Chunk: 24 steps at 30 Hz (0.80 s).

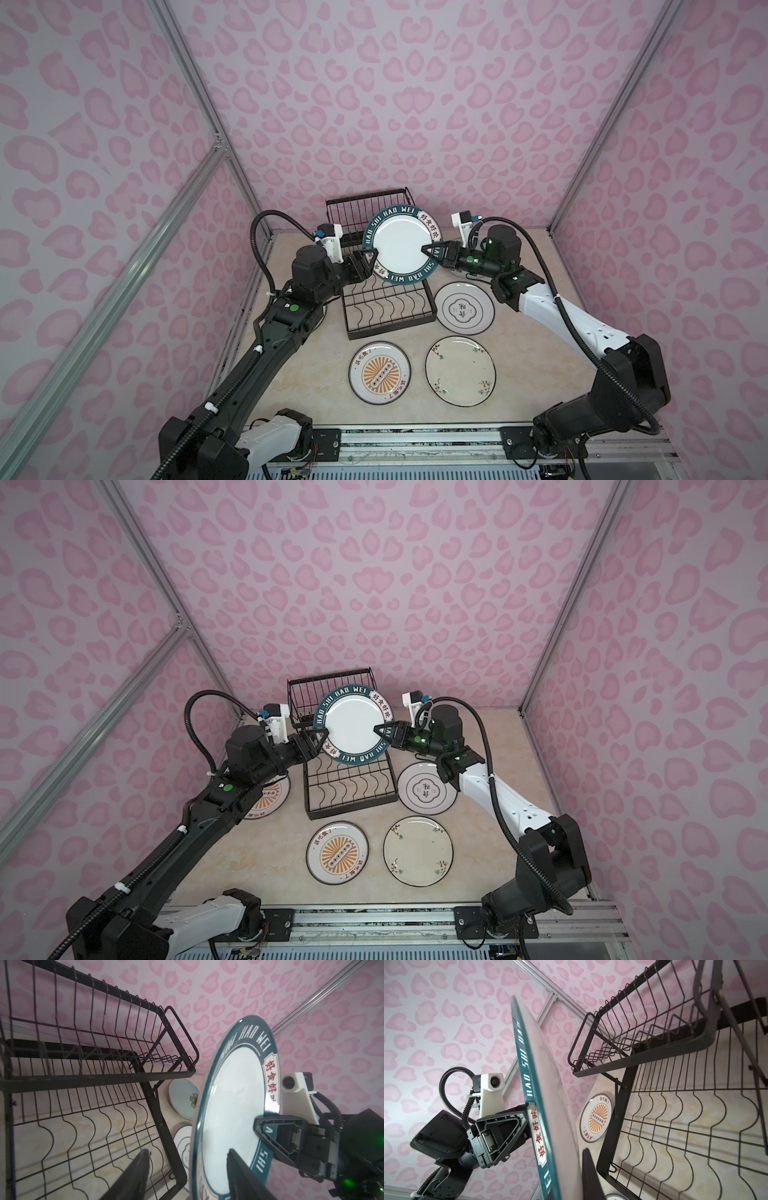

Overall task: Load plates into a dish rack
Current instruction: Pick up the plate from the top-right of the table, then place the plate on the dish rack.

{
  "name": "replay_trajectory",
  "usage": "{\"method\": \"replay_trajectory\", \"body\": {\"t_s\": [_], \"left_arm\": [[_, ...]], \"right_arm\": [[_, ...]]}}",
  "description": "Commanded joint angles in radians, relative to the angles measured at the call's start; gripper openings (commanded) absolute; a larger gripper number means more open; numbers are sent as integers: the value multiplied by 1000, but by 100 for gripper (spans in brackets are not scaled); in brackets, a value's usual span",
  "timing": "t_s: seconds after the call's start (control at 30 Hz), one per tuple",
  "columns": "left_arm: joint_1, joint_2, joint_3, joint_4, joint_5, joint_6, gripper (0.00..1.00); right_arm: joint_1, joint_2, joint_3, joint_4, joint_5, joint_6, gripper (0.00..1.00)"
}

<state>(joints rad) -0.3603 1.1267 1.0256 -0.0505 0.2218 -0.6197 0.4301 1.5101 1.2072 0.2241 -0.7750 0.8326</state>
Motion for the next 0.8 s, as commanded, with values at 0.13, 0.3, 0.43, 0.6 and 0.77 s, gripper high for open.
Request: {"method": "replay_trajectory", "body": {"t_s": [0.13,0.3,0.43,0.6,0.77], "left_arm": [[42,-125,-7,-162,-255,59,63],[59,-175,-31,-216,-327,71,63],[67,-182,-60,-218,-322,68,63],[74,-179,-82,-220,-291,79,63],[87,-179,-115,-211,-240,75,63]], "right_arm": [[3,34,178,-212,120,-143,0],[17,80,339,-282,236,-168,0],[34,133,458,-317,343,-183,0],[77,220,665,-451,515,-260,0],[112,292,820,-505,643,-281,0]]}}
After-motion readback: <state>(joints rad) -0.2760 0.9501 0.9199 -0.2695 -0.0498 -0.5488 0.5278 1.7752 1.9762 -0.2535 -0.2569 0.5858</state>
